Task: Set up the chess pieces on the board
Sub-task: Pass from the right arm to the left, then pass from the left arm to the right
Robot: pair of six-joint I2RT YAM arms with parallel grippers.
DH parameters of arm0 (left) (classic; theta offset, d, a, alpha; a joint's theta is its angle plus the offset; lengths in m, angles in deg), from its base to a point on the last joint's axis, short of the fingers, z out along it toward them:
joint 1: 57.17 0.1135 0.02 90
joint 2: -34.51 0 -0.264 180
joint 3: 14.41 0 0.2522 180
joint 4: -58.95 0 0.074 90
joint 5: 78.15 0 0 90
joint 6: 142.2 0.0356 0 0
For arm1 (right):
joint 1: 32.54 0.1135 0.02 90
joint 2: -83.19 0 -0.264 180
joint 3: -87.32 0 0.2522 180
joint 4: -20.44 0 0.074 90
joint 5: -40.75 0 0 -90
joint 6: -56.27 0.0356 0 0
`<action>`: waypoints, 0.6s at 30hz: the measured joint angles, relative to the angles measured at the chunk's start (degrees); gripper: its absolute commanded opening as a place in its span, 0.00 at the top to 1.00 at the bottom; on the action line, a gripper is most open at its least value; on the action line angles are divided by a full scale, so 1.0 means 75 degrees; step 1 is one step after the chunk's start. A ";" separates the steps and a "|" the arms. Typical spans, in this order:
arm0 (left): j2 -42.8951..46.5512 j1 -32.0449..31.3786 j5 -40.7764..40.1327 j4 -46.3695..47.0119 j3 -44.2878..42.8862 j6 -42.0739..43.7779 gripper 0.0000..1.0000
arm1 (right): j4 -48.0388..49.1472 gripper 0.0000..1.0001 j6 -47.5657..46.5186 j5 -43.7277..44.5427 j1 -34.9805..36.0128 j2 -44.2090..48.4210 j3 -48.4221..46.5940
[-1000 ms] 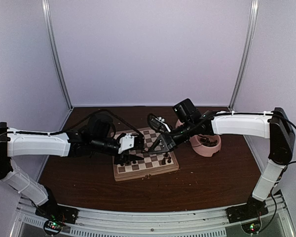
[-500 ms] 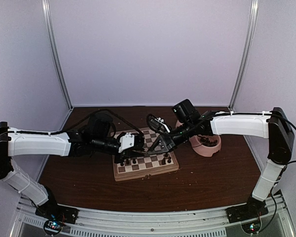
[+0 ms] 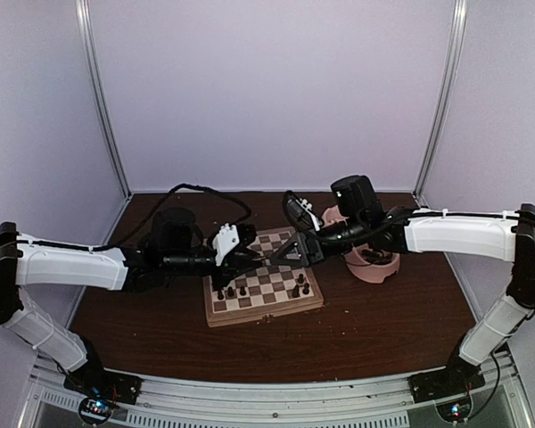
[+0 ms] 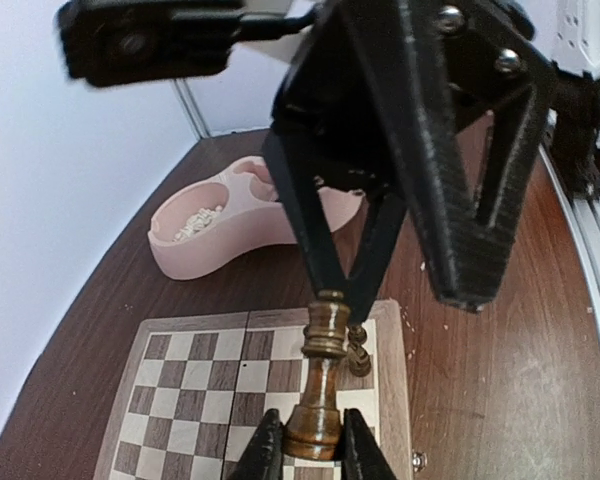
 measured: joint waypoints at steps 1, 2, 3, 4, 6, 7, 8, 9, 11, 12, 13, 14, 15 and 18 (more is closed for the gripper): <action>0.0000 0.0000 -0.0102 0.0256 0.0082 -0.0329 0.87 | 0.0189 0.44 0.0067 0.0189 0.0000 0.0160 0.0099; 0.0000 0.0003 -0.0172 0.0539 0.0184 -0.0673 0.87 | 0.0353 0.44 0.0117 0.0350 0.0000 0.0283 0.0154; 0.0000 0.0000 -0.0233 0.0766 0.0271 -0.0953 0.87 | 0.0498 0.45 0.0160 0.0481 0.0000 0.0373 0.0189; 0.0000 0.0003 -0.0265 0.1070 0.0379 -0.1259 0.87 | 0.0694 0.46 0.0236 0.0615 0.0000 0.0460 0.0216; -0.0003 0.0000 -0.0283 0.1711 0.0606 -0.1816 0.87 | 0.0988 0.49 0.0379 0.0784 0.0000 0.0504 0.0216; -0.0006 0.0000 -0.0280 0.1941 0.0682 -0.1982 0.87 | 0.1035 0.49 0.0428 0.0825 0.0000 0.0504 0.0207; -0.0012 0.0000 -0.0277 0.2142 0.0737 -0.2127 0.87 | 0.1003 0.49 0.0495 0.0935 0.0000 0.0487 0.0172; -0.0020 0.0000 -0.0277 0.2349 0.0772 -0.2267 0.87 | 0.0912 0.49 0.0530 0.1026 0.0000 0.0466 0.0105; -0.0032 0.0000 -0.0274 0.2643 0.0799 -0.2436 0.87 | 0.0761 0.49 0.0539 0.1256 0.0003 0.0449 0.0015; -0.0032 0.0000 -0.0268 0.2742 0.0799 -0.2495 0.87 | 0.0691 0.51 0.0539 0.1370 0.0003 0.0449 -0.0015; -0.0032 0.0000 -0.0259 0.2841 0.0801 -0.2541 0.87 | 0.0659 0.54 0.0539 0.1469 0.0006 0.0449 -0.0026; -0.0032 0.0000 -0.0251 0.2914 0.0799 -0.2567 0.87 | 0.0612 0.56 0.0539 0.1539 0.0009 0.0449 -0.0029; -0.0035 0.0000 -0.0245 0.2955 0.0799 -0.2600 0.87 | 0.0568 0.58 0.0539 0.1577 0.0009 0.0449 -0.0029; -0.0076 0.0003 -0.0221 0.3005 0.0799 -0.2652 0.87 | 0.0562 0.61 0.0568 0.1582 0.0020 0.0449 -0.0029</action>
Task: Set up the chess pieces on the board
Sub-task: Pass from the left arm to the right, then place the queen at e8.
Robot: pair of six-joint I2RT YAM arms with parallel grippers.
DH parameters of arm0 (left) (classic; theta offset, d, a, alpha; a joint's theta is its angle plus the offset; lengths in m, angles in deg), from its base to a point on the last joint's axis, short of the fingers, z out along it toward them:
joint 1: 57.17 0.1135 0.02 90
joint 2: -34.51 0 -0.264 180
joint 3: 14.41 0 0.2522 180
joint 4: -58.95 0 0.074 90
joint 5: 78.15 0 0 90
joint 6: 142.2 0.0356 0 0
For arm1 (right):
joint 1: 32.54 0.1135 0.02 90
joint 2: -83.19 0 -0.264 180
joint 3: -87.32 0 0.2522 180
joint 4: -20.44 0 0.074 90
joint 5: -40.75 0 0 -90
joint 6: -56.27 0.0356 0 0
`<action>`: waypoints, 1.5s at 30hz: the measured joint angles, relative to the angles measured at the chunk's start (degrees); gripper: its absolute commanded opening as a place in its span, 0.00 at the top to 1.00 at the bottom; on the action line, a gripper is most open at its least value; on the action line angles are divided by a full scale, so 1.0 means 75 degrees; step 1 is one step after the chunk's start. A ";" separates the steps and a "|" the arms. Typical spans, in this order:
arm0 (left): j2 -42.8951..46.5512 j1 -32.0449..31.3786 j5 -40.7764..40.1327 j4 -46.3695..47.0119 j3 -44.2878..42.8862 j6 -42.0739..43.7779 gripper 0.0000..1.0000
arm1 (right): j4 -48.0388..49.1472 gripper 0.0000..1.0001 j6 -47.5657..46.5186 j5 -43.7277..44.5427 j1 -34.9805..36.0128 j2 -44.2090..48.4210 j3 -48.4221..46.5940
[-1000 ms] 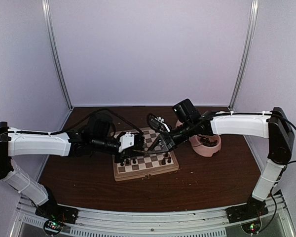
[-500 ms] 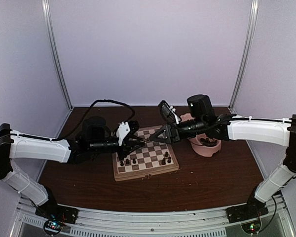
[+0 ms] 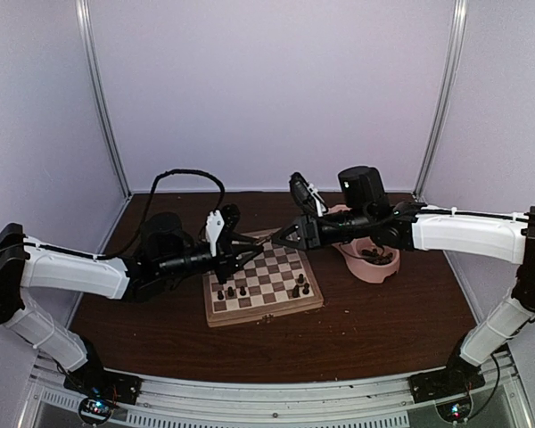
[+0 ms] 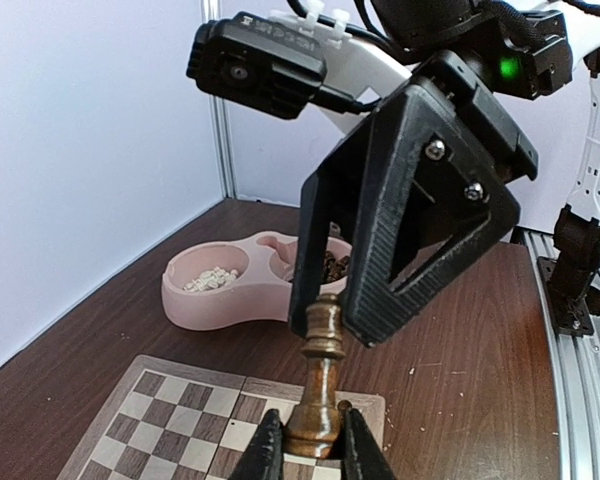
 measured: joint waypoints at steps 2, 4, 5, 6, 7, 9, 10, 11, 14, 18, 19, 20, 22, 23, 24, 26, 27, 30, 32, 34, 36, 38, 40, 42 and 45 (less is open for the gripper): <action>-0.0023 0.0000 0.0017 0.0012 0.0000 -0.0012 0.87 | 0.0061 0.63 0.0079 -0.0029 0.0026 0.0000 0.0000; -0.0023 -0.0003 0.0058 0.0020 0.0000 -0.0017 0.87 | 0.0157 0.65 0.0125 -0.0050 0.0061 0.0000 0.0000; -0.0023 0.0000 0.0073 0.0023 0.0000 -0.0017 0.87 | 0.0201 0.68 0.0140 -0.0064 0.0073 0.0000 0.0000; -0.0023 -0.0003 0.0085 0.0020 0.0000 -0.0017 0.87 | 0.0233 0.70 0.0149 -0.0087 0.0087 0.0000 0.0000; -0.0023 -0.0003 0.0093 0.0020 0.0000 -0.0017 0.87 | 0.0268 0.73 0.0160 -0.0117 0.0102 -0.0006 0.0000; -0.0023 -0.0003 0.0111 0.0017 0.0000 -0.0017 0.87 | 0.0356 0.83 0.0172 -0.0175 0.0108 -0.0023 0.0000; -0.0023 -0.0003 0.0114 0.0017 0.0000 -0.0017 0.87 | 0.0391 0.85 0.0169 -0.0201 0.0108 -0.0038 -0.0003; -0.0023 -0.0003 0.0114 0.0012 0.0000 -0.0017 0.87 | 0.0437 0.86 0.0195 -0.0239 0.0108 -0.0073 -0.0006; -0.0023 0.0000 0.0105 -0.0023 0.0003 -0.0020 0.84 | 0.0504 0.93 0.0184 -0.0306 0.0108 -0.0146 -0.0020; -0.0023 0.0009 0.0105 -0.0055 0.0003 -0.0015 0.53 | 0.0533 0.98 0.0166 -0.0315 0.0108 -0.0163 -0.0023; -0.0023 0.0006 0.0099 -0.0047 0.0003 0.0017 0.44 | 0.0527 0.98 0.0146 -0.0315 0.0108 -0.0163 -0.0023; -0.0023 0.0003 0.0085 -0.0050 0.0006 0.0032 0.35 | 0.0504 0.98 0.0105 -0.0306 0.0111 -0.0163 -0.0023; 0.0012 0.0000 0.0058 -0.0041 0.0067 -0.0023 0.25 | 0.0367 0.99 -0.0070 -0.0207 0.0137 -0.0160 -0.0023; 0.0061 -0.0003 0.0032 -0.0052 0.0122 -0.0032 0.22 | 0.0210 0.99 -0.0251 -0.0058 0.0154 -0.0157 -0.0023; 0.0163 0.0000 -0.0041 -0.0055 0.0245 -0.0152 0.21 | 0.0076 1.00 -0.0399 0.0070 0.0172 -0.0154 -0.0020; 0.0420 0.0026 -0.0259 -0.0166 0.0463 -0.0405 0.20 | -0.0291 1.00 -0.0857 0.0510 0.0259 -0.0111 0.0012; 0.0606 0.0061 -0.0379 -0.0297 0.0557 -0.0589 0.20 | -0.0440 1.00 -0.1093 0.0694 0.0306 -0.0079 0.0044; 0.1180 0.0356 -0.0664 -0.0985 0.0638 -0.1209 0.15 | -0.0927 1.00 -0.1719 0.1218 0.0501 -0.0020 0.0111; 0.1594 0.0711 -0.0892 -0.1617 0.0627 -0.1676 0.09 | -0.1204 1.00 -0.2095 0.1513 0.0650 -0.0020 0.0119; 0.1888 0.1017 -0.1139 -0.2489 0.0516 -0.2119 0.03 | -0.1486 1.00 -0.2451 0.1792 0.0842 -0.0026 0.0117; 0.1947 0.1253 -0.1341 -0.3474 0.0195 -0.2410 0.02 | -0.1833 1.00 -0.2804 0.2066 0.1125 -0.0108 0.0026; 0.1883 0.1454 -0.1521 -0.4605 -0.0318 -0.2667 0.02 | -0.2159 1.00 -0.3089 0.2317 0.1416 -0.0329 -0.0213; 0.1804 0.1582 -0.1658 -0.5482 -0.0787 -0.2771 0.02 | -0.2390 1.00 -0.3331 0.2585 0.1682 -0.0676 -0.0542; 0.1725 0.1647 -0.1912 -0.6175 -0.1139 -0.2827 0.02 | -0.2626 1.00 -0.3552 0.2844 0.1906 -0.1037 -0.0868; 0.1574 0.1664 -0.2576 -0.7053 -0.1469 -0.2943 0.02 | -0.2900 1.00 -0.3756 0.3153 0.2081 -0.1466 -0.1189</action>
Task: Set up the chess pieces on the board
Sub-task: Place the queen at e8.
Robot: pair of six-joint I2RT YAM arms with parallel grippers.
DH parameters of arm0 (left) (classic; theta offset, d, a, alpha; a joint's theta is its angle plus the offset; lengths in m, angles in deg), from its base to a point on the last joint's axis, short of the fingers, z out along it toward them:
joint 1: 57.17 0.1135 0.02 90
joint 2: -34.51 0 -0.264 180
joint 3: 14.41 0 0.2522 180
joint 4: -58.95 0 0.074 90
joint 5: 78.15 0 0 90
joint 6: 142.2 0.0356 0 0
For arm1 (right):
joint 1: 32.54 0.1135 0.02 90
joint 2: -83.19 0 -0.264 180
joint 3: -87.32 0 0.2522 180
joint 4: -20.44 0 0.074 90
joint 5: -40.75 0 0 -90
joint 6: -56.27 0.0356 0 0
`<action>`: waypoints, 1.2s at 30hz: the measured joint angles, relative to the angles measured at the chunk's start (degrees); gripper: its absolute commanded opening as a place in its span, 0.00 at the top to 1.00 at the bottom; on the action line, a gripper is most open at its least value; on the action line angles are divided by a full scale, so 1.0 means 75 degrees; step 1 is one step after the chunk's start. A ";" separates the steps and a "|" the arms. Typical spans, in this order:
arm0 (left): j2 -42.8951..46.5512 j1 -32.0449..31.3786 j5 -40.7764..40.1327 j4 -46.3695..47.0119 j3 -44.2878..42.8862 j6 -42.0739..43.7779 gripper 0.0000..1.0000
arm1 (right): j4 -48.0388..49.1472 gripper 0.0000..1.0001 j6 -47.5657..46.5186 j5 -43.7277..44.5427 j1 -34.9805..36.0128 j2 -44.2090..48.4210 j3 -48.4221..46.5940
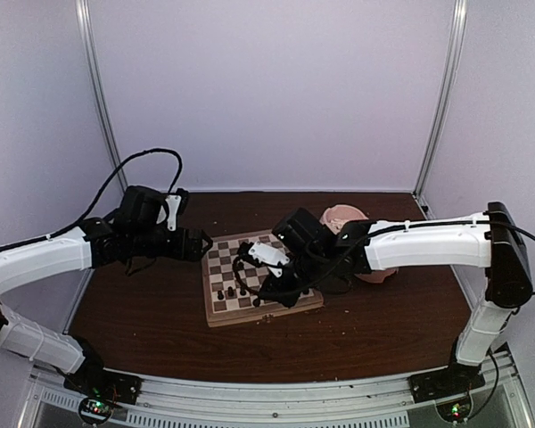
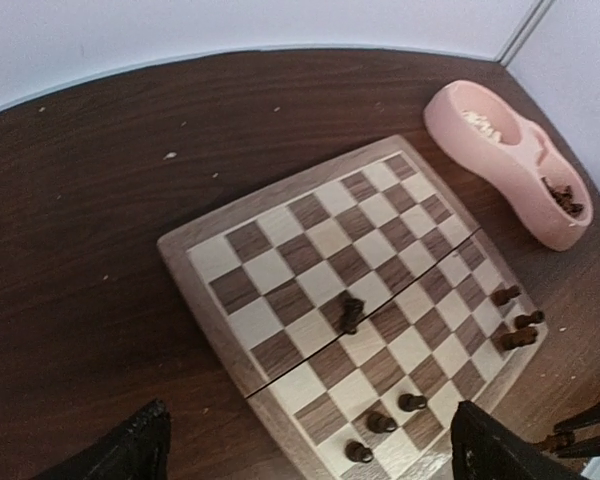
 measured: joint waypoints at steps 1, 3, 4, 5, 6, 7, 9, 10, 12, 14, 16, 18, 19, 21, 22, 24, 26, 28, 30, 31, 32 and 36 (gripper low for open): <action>-0.0041 0.0000 -0.0160 -0.0184 -0.0020 -0.0020 0.02 | -0.0085 1.00 -0.0050 0.0082 0.0017 -0.0111 -0.0087; -0.0122 0.0000 -0.0455 -0.0644 -0.0023 -0.0023 0.03 | -0.0239 0.99 -0.0108 0.0289 0.0026 -0.0358 -0.0271; -0.0166 0.0000 -0.0487 -0.0717 -0.0023 -0.0023 0.03 | -0.0315 0.99 -0.0114 0.0393 0.0026 -0.0481 -0.0367; -0.0213 0.0000 -0.0536 -0.0860 -0.0035 -0.0012 0.04 | -0.0356 0.99 -0.0117 0.0458 0.0026 -0.0554 -0.0423; -0.0254 0.0000 -0.0568 -0.0997 -0.0055 0.0006 0.04 | -0.0414 0.98 -0.0119 0.0530 0.0026 -0.0644 -0.0487; -0.0294 0.0000 -0.0603 -0.1116 -0.0090 0.0023 0.04 | -0.0460 0.98 -0.0128 0.0606 0.0026 -0.0734 -0.0551; -0.0393 0.0000 -0.0688 -0.1376 -0.0233 0.0085 0.04 | -0.0525 0.98 -0.0137 0.0734 0.0026 -0.0860 -0.0621; -0.0425 0.0000 -0.0723 -0.1460 -0.0303 0.0111 0.04 | -0.0539 0.98 -0.0137 0.0796 0.0026 -0.0903 -0.0638; -0.0484 0.0000 -0.0749 -0.1562 -0.0423 0.0172 0.03 | -0.0589 0.98 -0.0140 0.0918 0.0026 -0.1014 -0.0723; -0.0527 0.0000 -0.0746 -0.1617 -0.0516 0.0227 0.03 | -0.0632 0.98 -0.0146 0.1032 0.0026 -0.1110 -0.0828; -0.0562 0.0000 -0.0781 -0.1644 -0.0557 0.0259 0.03 | -0.0647 0.98 -0.0157 0.1099 0.0026 -0.1189 -0.0918; -0.0606 0.0000 -0.0833 -0.1711 -0.0562 0.0274 0.03 | -0.0685 0.98 -0.0175 0.1177 0.0026 -0.1256 -0.0997; -0.0635 0.0000 -0.0848 -0.1746 -0.0571 0.0286 0.03 | -0.0726 0.98 -0.0189 0.1212 0.0026 -0.1288 -0.1040; -0.0714 0.0000 -0.0857 -0.1781 -0.0615 0.0309 0.03 | -0.0758 0.98 -0.0242 0.1247 0.0026 -0.1384 -0.1139; -0.0752 0.0000 -0.0854 -0.1801 -0.0647 0.0326 0.03 | -0.0781 0.99 -0.0259 0.1262 0.0026 -0.1431 -0.1192; -0.0816 0.0000 -0.0854 -0.1813 -0.0702 0.0353 0.03 | -0.0825 0.98 -0.0309 0.1306 0.0026 -0.1545 -0.1306; -0.0866 0.0000 -0.0863 -0.1856 -0.0764 0.0361 0.03 | -0.0874 0.98 -0.0350 0.1370 0.0026 -0.1664 -0.1413; -0.0909 0.0000 -0.0918 -0.1883 -0.0807 0.0364 0.03 | -0.0909 0.99 -0.0376 0.1408 0.0026 -0.1754 -0.1483; -0.0965 0.0000 -0.0982 -0.1953 -0.0851 0.0373 0.03 | -0.0973 0.98 -0.0425 0.1445 0.0026 -0.1842 -0.1559; -0.1005 0.0000 -0.1011 -0.1988 -0.0886 0.0379 0.03 | -0.0982 0.98 -0.0437 0.1457 0.0026 -0.1871 -0.1582; -0.1049 0.0000 -0.1035 -0.1996 -0.0918 0.0385 0.03 | -0.0991 0.98 -0.0452 0.1475 0.0026 -0.1888 -0.1603; -0.1172 0.0000 -0.1070 -0.2084 -0.0997 0.0402 0.03 | -0.1084 0.96 -0.0513 0.1515 0.0026 -0.1941 -0.1679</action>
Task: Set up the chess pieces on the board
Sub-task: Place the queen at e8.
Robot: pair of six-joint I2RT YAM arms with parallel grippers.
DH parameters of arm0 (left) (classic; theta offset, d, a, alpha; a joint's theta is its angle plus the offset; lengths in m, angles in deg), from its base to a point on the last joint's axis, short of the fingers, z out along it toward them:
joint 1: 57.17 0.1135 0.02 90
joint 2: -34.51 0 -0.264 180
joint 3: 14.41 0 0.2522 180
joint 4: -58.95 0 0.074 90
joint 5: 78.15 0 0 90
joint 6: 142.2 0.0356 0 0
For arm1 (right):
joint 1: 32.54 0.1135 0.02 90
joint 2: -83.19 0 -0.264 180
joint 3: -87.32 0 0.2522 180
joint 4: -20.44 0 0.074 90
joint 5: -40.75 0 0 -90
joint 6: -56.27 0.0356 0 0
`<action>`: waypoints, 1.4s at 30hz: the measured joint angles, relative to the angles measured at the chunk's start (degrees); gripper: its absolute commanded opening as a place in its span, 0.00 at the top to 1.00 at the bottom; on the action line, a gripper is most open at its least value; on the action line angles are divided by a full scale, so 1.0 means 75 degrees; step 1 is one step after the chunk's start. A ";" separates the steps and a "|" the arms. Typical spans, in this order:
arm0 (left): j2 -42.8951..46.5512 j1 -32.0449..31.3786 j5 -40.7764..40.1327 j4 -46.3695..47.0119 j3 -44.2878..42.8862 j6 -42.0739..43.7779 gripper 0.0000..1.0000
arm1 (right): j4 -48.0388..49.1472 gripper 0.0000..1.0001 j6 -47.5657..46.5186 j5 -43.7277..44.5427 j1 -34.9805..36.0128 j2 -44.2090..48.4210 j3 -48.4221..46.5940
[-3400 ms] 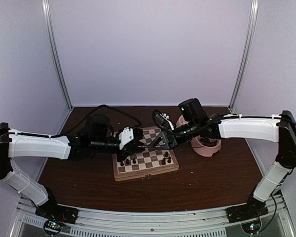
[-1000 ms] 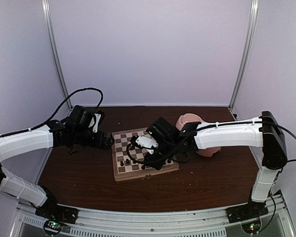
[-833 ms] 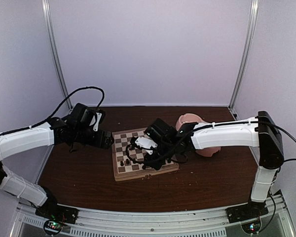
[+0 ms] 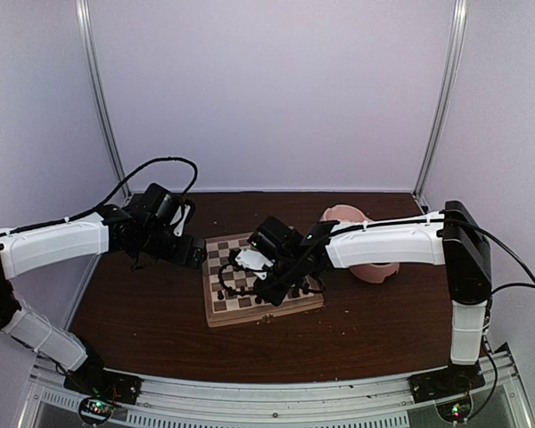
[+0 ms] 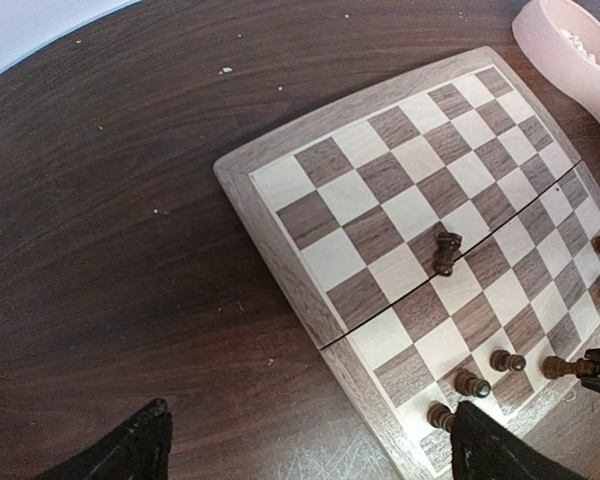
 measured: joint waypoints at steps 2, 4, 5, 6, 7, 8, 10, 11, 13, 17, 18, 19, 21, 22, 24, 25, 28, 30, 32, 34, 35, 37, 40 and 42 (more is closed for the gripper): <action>-0.0020 0.0000 -0.0015 -0.0017 -0.0012 0.0009 0.03 | -0.0017 0.96 -0.0029 0.0017 0.0003 -0.0026 -0.0038; -0.0020 0.0000 -0.0017 -0.0055 -0.0012 0.0012 0.03 | -0.0023 0.95 -0.0038 0.0026 0.0003 -0.0055 -0.0061; -0.0020 0.0000 -0.0017 -0.0064 -0.0015 0.0012 0.03 | -0.0044 0.95 -0.0044 0.0029 0.0003 -0.0079 -0.0079; -0.0032 0.0000 -0.0017 -0.0067 -0.0023 0.0015 0.03 | -0.0061 0.95 -0.0050 0.0032 0.0003 -0.0108 -0.0111; -0.0041 0.0000 -0.0017 -0.0064 -0.0026 0.0015 0.03 | -0.0061 0.95 -0.0052 0.0035 0.0003 -0.0143 -0.0143; -0.0052 0.0000 -0.0017 -0.0067 -0.0029 0.0015 0.02 | -0.0055 0.95 -0.0052 0.0038 0.0003 -0.0157 -0.0163; -0.0085 0.0000 -0.0017 -0.0067 -0.0029 0.0017 0.02 | -0.0064 0.94 -0.0055 0.0047 0.0009 -0.0169 -0.0181; -0.0090 0.0000 -0.0017 -0.0070 -0.0029 0.0026 0.02 | -0.0073 0.94 -0.0055 0.0050 0.0009 -0.0187 -0.0204; -0.0096 0.0000 -0.0017 -0.0067 -0.0032 0.0052 0.02 | -0.0087 0.89 -0.0058 0.0055 0.0012 -0.0230 -0.0274; -0.0102 0.0000 -0.0015 -0.0067 -0.0035 0.0087 0.02 | -0.0090 0.68 -0.0099 0.0082 0.0015 -0.0256 -0.0300; -0.0105 0.0000 -0.0012 -0.0067 -0.0035 0.0093 0.02 | -0.0099 0.65 -0.0093 0.0087 0.0015 -0.0256 -0.0300; -0.0108 0.0000 -0.0009 -0.0067 -0.0035 0.0099 0.02 | -0.0111 0.63 -0.0114 0.0093 0.0015 -0.0256 -0.0300; -0.0122 0.0000 -0.0006 -0.0067 -0.0035 0.0117 0.02 | -0.0117 0.59 -0.0181 0.0099 0.0015 -0.0256 -0.0300; -0.0131 0.0000 0.0003 -0.0067 -0.0035 0.0134 0.02 | -0.0114 0.57 -0.0201 0.0096 0.0015 -0.0256 -0.0297; -0.0163 0.0000 0.0041 -0.0067 -0.0038 0.0184 0.03 | -0.0096 0.55 -0.0201 0.0085 0.0015 -0.0256 -0.0297; -0.0184 0.0000 0.0070 -0.0064 -0.0038 0.0224 0.04 | -0.0064 0.54 -0.0210 0.0058 0.0015 -0.0254 -0.0297; -0.0309 0.0000 0.0239 -0.0070 -0.0052 0.0356 0.09 | 0.0102 0.52 -0.0216 -0.0055 0.0015 -0.0160 -0.0236; -0.0481 0.0000 0.0399 -0.0128 -0.0154 0.0440 0.11 | 0.0262 0.52 -0.0219 -0.0154 0.0015 0.0038 -0.0111; -0.0670 0.0000 0.0522 -0.0236 -0.0338 0.0501 0.12 | 0.0440 0.53 -0.0219 -0.0242 0.0012 0.0326 0.0070; -0.0839 0.0000 0.0606 -0.0280 -0.0525 0.0533 0.13 | 0.0618 0.55 -0.0201 -0.0338 -0.0017 0.0691 0.0245; -0.0903 0.0000 0.0656 -0.0289 -0.0606 0.0551 0.13 | 0.0685 0.55 -0.0189 -0.0391 -0.0038 0.0831 0.0303; -0.0973 0.0000 0.0734 -0.0297 -0.0723 0.0560 0.14 | 0.0804 0.56 -0.0152 -0.0510 -0.0087 0.1075 0.0356; -0.1049 -0.0003 0.0877 -0.0312 -0.0854 0.0560 0.17 | 0.0965 0.57 -0.0026 -0.0702 -0.0236 0.1204 0.0356; -0.1131 -0.0012 0.0991 -0.0338 -0.0935 0.0562 0.19 | 0.0985 0.59 0.0012 -0.0734 -0.0294 0.1189 0.0405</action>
